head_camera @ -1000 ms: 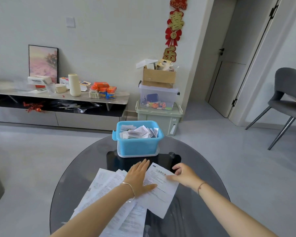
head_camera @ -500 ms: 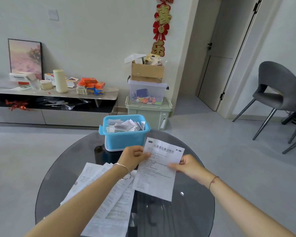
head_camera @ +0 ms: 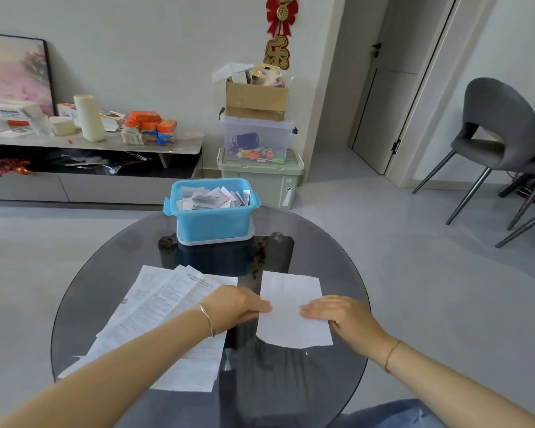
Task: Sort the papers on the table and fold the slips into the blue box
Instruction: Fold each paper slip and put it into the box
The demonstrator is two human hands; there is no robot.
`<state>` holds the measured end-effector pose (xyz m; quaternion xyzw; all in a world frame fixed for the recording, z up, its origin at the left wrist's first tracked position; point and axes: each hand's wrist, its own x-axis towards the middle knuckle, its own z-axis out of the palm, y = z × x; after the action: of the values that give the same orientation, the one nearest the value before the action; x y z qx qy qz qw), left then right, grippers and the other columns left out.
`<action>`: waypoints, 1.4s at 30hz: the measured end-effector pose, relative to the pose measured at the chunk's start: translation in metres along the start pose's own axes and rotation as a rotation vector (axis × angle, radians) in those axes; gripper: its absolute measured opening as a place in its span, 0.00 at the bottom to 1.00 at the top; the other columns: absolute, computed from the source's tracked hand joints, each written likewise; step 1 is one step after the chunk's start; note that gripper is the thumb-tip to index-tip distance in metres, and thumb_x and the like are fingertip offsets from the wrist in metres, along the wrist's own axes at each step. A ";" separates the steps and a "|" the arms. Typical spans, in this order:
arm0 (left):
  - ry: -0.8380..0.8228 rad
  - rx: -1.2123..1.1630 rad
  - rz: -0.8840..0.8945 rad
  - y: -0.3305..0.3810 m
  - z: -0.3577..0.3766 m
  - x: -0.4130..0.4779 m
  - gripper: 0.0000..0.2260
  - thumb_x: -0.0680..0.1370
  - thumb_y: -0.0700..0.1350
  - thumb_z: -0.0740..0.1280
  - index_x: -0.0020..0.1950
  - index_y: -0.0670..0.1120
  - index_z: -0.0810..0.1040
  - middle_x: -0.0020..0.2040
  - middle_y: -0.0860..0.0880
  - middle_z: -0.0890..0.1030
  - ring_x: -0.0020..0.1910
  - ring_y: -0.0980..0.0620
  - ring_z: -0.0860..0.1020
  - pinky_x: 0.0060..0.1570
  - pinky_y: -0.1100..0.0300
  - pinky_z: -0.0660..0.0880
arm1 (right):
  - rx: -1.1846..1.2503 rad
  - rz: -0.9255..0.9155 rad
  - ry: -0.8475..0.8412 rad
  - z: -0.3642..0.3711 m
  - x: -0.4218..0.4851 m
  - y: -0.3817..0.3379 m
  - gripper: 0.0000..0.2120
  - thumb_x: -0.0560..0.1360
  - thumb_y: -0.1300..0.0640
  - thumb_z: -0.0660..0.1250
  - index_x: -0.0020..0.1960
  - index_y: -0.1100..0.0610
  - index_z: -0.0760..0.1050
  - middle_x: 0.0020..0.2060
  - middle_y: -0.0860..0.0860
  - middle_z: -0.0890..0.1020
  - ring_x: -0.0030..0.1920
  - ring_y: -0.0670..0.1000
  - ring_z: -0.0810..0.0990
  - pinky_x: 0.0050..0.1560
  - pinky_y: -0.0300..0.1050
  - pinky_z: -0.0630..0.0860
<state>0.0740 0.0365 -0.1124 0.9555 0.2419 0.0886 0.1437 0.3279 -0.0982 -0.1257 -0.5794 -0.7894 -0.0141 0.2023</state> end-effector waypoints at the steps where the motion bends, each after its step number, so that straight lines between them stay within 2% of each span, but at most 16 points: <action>1: -0.041 -0.036 -0.006 -0.002 0.005 -0.001 0.12 0.79 0.52 0.61 0.60 0.57 0.78 0.55 0.49 0.82 0.52 0.46 0.81 0.55 0.54 0.77 | 0.040 0.038 -0.056 0.003 -0.005 0.000 0.21 0.71 0.65 0.71 0.60 0.47 0.80 0.59 0.38 0.79 0.58 0.41 0.78 0.61 0.32 0.71; 4: -0.098 -0.014 0.015 0.002 0.003 -0.001 0.15 0.81 0.51 0.58 0.64 0.51 0.78 0.59 0.47 0.81 0.56 0.45 0.79 0.58 0.58 0.74 | 0.142 0.138 -0.107 0.001 -0.009 0.000 0.20 0.73 0.63 0.71 0.61 0.47 0.79 0.59 0.35 0.76 0.59 0.36 0.75 0.63 0.27 0.66; 8: 0.020 -0.107 -0.054 0.007 0.004 0.001 0.11 0.79 0.52 0.64 0.55 0.52 0.83 0.47 0.50 0.80 0.47 0.52 0.78 0.48 0.66 0.70 | 0.385 0.376 -0.023 -0.006 -0.004 -0.012 0.08 0.74 0.52 0.70 0.53 0.42 0.82 0.50 0.36 0.82 0.51 0.36 0.80 0.53 0.32 0.74; 10: 0.035 -0.168 -0.163 0.008 0.003 0.004 0.12 0.78 0.55 0.64 0.48 0.51 0.83 0.40 0.54 0.77 0.40 0.57 0.74 0.41 0.70 0.67 | 0.513 0.499 0.064 -0.003 0.001 -0.013 0.03 0.72 0.43 0.68 0.43 0.36 0.82 0.42 0.44 0.86 0.35 0.41 0.79 0.39 0.35 0.72; 12: 0.072 -0.294 -0.263 0.011 0.002 0.008 0.12 0.76 0.56 0.67 0.46 0.50 0.84 0.40 0.54 0.81 0.38 0.58 0.75 0.41 0.70 0.69 | 0.537 0.576 0.113 0.005 0.004 -0.007 0.13 0.69 0.36 0.67 0.37 0.44 0.83 0.32 0.57 0.82 0.28 0.47 0.64 0.31 0.40 0.60; 13: 0.087 -0.358 -0.303 0.012 0.002 0.009 0.11 0.75 0.55 0.68 0.45 0.49 0.85 0.40 0.54 0.82 0.38 0.58 0.76 0.41 0.69 0.71 | 0.557 0.618 0.122 0.008 0.006 -0.005 0.18 0.70 0.37 0.68 0.38 0.51 0.84 0.30 0.60 0.78 0.29 0.48 0.60 0.31 0.41 0.57; 15: 0.104 -0.419 -0.368 0.012 0.004 0.013 0.10 0.74 0.54 0.70 0.42 0.49 0.84 0.37 0.55 0.82 0.36 0.59 0.76 0.38 0.71 0.70 | 0.592 0.679 0.151 0.010 0.012 -0.003 0.17 0.72 0.45 0.70 0.39 0.60 0.82 0.29 0.59 0.77 0.29 0.47 0.61 0.31 0.40 0.57; 17: 0.125 -0.436 -0.416 0.014 0.006 0.018 0.07 0.73 0.52 0.72 0.42 0.49 0.84 0.35 0.56 0.80 0.35 0.60 0.76 0.37 0.73 0.70 | 0.604 0.704 0.171 0.009 0.018 -0.003 0.14 0.73 0.51 0.72 0.37 0.61 0.81 0.27 0.51 0.76 0.28 0.45 0.63 0.30 0.37 0.58; 20: 0.144 -0.431 -0.473 0.020 0.008 0.023 0.04 0.74 0.50 0.72 0.43 0.50 0.81 0.34 0.57 0.79 0.37 0.58 0.77 0.43 0.68 0.75 | 0.644 0.738 0.184 0.008 0.025 -0.004 0.06 0.71 0.58 0.74 0.36 0.56 0.81 0.29 0.45 0.82 0.27 0.40 0.72 0.31 0.32 0.66; 22: 0.133 -0.371 -0.495 0.026 0.008 0.025 0.07 0.75 0.49 0.71 0.51 0.50 0.77 0.38 0.56 0.78 0.40 0.57 0.77 0.47 0.66 0.75 | 0.645 0.764 0.171 0.008 0.029 -0.004 0.07 0.70 0.60 0.75 0.34 0.53 0.80 0.29 0.44 0.82 0.26 0.38 0.74 0.31 0.30 0.68; 24: 0.141 -0.236 -0.464 0.030 0.006 0.025 0.15 0.76 0.49 0.70 0.60 0.51 0.72 0.49 0.55 0.78 0.49 0.56 0.76 0.53 0.65 0.73 | 0.634 0.786 0.155 0.008 0.032 -0.002 0.07 0.69 0.60 0.75 0.34 0.54 0.79 0.29 0.45 0.81 0.25 0.37 0.74 0.30 0.30 0.68; 26: 0.143 -0.095 -0.336 0.034 0.005 0.024 0.19 0.78 0.49 0.66 0.68 0.53 0.69 0.62 0.54 0.73 0.62 0.55 0.71 0.63 0.63 0.68 | 0.624 0.800 0.143 0.009 0.033 -0.001 0.07 0.69 0.60 0.75 0.35 0.54 0.79 0.29 0.45 0.81 0.25 0.38 0.73 0.30 0.30 0.68; 28: 0.072 -0.009 -0.160 0.038 0.004 0.022 0.18 0.81 0.47 0.60 0.71 0.54 0.68 0.70 0.54 0.69 0.69 0.55 0.66 0.69 0.62 0.62 | 0.610 0.809 0.134 0.009 0.034 0.000 0.07 0.69 0.60 0.75 0.34 0.54 0.79 0.28 0.45 0.80 0.25 0.38 0.72 0.30 0.31 0.67; 31: -0.065 0.053 -0.017 0.042 0.007 0.013 0.19 0.83 0.51 0.54 0.74 0.53 0.65 0.75 0.52 0.65 0.73 0.53 0.62 0.72 0.61 0.58 | 0.605 0.827 0.133 0.009 0.035 0.000 0.06 0.69 0.60 0.75 0.35 0.56 0.80 0.30 0.48 0.82 0.28 0.42 0.74 0.33 0.35 0.70; 35: -0.215 0.153 -0.018 0.044 0.009 0.008 0.25 0.81 0.61 0.50 0.77 0.59 0.53 0.78 0.53 0.55 0.77 0.52 0.54 0.75 0.56 0.54 | 0.569 0.833 0.120 0.010 0.035 0.000 0.04 0.69 0.59 0.74 0.37 0.57 0.81 0.33 0.50 0.83 0.30 0.46 0.77 0.34 0.38 0.71; 42: -0.301 0.251 -0.028 0.049 0.008 0.008 0.28 0.79 0.65 0.48 0.78 0.59 0.47 0.79 0.52 0.50 0.78 0.49 0.50 0.75 0.53 0.51 | 0.514 0.846 0.111 0.010 0.038 -0.002 0.05 0.69 0.59 0.74 0.36 0.54 0.80 0.32 0.48 0.83 0.31 0.46 0.78 0.35 0.40 0.72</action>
<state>0.1046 -0.0026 -0.1039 0.9649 0.2402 -0.0881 0.0591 0.3143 -0.0620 -0.1215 -0.7786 -0.4512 0.2334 0.3684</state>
